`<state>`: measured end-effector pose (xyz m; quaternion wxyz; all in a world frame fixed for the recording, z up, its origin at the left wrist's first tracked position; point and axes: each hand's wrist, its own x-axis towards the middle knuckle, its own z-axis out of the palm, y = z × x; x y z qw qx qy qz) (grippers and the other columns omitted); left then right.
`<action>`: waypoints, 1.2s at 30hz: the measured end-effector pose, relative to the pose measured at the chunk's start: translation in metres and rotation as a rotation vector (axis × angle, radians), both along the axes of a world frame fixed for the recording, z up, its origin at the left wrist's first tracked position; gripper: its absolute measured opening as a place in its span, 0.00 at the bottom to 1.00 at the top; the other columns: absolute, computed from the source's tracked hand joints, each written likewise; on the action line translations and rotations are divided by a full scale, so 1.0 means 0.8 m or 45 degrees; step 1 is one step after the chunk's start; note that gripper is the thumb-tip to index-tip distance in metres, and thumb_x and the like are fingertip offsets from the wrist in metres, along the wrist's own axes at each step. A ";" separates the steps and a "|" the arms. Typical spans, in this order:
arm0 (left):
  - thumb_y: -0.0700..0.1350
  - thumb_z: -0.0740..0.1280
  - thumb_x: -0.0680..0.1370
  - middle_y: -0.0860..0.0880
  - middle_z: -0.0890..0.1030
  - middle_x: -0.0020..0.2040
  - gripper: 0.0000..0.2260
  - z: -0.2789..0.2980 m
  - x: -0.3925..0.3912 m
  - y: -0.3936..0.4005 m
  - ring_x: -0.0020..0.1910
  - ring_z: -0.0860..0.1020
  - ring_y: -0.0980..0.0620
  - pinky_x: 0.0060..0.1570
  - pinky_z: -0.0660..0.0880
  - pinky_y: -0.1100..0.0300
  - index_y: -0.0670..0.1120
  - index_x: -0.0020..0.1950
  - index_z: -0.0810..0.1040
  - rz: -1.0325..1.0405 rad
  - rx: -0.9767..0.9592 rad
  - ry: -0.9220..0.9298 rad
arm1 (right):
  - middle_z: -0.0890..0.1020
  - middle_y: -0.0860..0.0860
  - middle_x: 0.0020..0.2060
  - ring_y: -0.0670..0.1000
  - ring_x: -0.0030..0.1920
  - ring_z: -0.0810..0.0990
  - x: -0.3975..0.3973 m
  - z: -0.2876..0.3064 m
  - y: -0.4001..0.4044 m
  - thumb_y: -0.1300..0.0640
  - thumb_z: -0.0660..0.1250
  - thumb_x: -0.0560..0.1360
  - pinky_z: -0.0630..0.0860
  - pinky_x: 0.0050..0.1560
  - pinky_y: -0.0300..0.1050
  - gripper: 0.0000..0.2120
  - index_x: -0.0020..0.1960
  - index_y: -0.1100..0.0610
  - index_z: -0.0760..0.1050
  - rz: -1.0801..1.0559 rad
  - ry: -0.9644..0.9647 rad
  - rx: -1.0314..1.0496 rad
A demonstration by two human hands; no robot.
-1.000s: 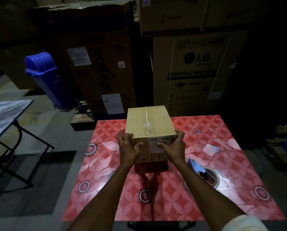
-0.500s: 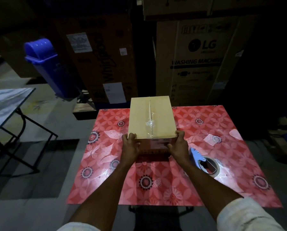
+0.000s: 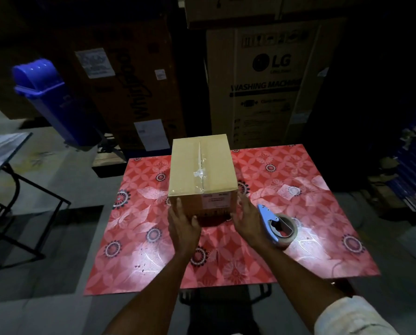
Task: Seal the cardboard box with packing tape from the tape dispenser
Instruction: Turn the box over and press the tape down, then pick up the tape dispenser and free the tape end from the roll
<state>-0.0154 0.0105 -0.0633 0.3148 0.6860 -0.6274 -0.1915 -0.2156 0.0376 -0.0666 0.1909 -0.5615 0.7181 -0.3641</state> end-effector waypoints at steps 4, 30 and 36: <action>0.42 0.69 0.75 0.47 0.77 0.52 0.07 -0.004 -0.028 0.012 0.53 0.76 0.45 0.49 0.73 0.54 0.46 0.51 0.77 -0.090 -0.143 -0.090 | 0.81 0.60 0.62 0.60 0.62 0.80 -0.017 -0.009 0.038 0.57 0.69 0.76 0.78 0.60 0.53 0.27 0.74 0.57 0.70 -0.061 0.072 -0.029; 0.47 0.65 0.80 0.45 0.81 0.38 0.08 -0.039 -0.190 0.017 0.31 0.76 0.51 0.29 0.69 0.65 0.47 0.45 0.82 -0.616 1.141 0.818 | 0.85 0.56 0.52 0.61 0.55 0.82 -0.078 -0.024 0.069 0.59 0.79 0.68 0.75 0.51 0.48 0.23 0.60 0.58 0.75 -0.491 0.094 0.267; 0.48 0.66 0.82 0.45 0.83 0.42 0.09 -0.034 -0.205 0.013 0.28 0.79 0.56 0.23 0.71 0.68 0.44 0.54 0.82 -0.582 1.263 0.952 | 0.79 0.53 0.39 0.57 0.42 0.80 -0.053 -0.002 0.074 0.63 0.74 0.69 0.78 0.41 0.51 0.17 0.48 0.52 0.68 -0.489 0.068 0.134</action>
